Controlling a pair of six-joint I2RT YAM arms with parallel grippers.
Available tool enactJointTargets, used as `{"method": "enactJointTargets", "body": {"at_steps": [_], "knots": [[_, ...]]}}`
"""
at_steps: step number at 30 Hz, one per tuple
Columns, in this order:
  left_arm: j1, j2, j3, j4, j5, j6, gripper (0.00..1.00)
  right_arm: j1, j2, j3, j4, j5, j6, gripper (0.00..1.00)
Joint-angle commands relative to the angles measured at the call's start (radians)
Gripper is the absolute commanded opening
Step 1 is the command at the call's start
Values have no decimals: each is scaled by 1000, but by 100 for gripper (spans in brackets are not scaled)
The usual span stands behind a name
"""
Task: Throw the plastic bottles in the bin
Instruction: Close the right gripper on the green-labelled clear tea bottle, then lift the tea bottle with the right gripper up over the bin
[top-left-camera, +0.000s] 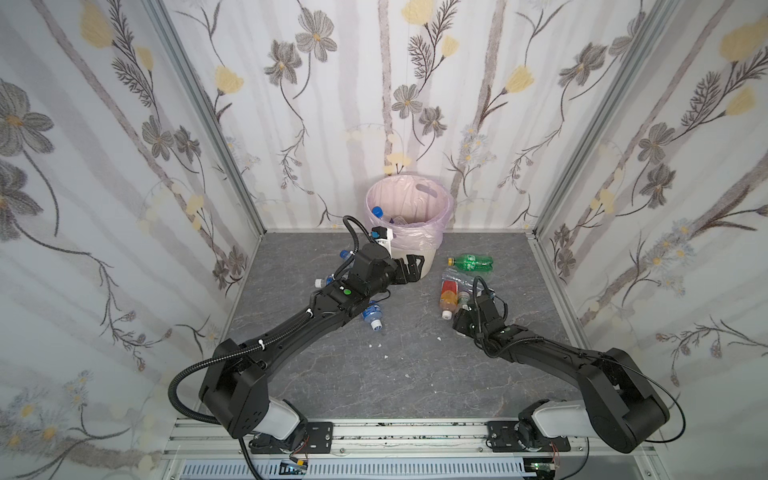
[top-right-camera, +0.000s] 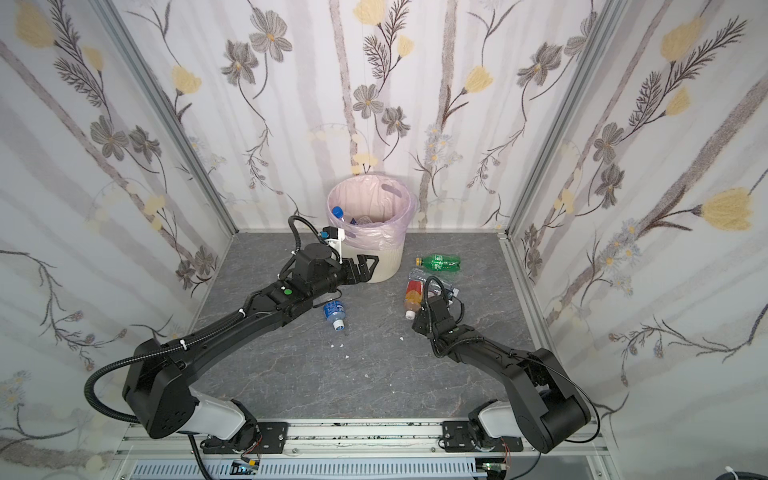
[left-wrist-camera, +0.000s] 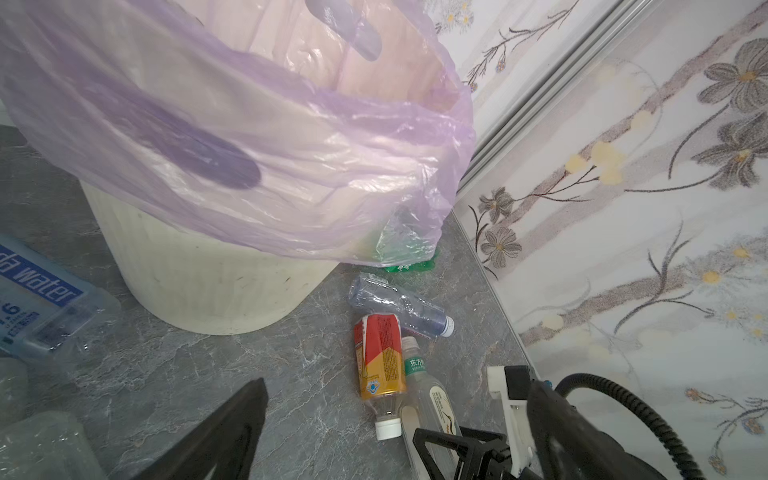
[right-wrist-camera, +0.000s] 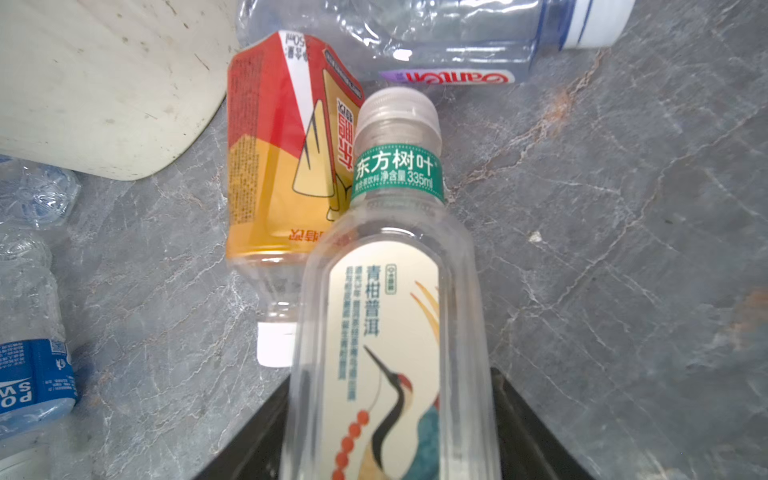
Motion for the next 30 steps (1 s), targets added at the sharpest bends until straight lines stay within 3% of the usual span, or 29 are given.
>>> {"method": "enactJointTargets", "body": {"at_steps": [1, 14, 30], "knots": [[-10, 14, 0, 31, 32, 0, 100, -1, -13, 2, 12, 6, -1, 65], [-125, 59, -24, 32, 90, 127, 100, -19, -58, 19, -14, 11, -34, 62], [-147, -12, -88, 15, 187, 142, 100, -48, -135, 135, -119, 0, -72, 58]]}}
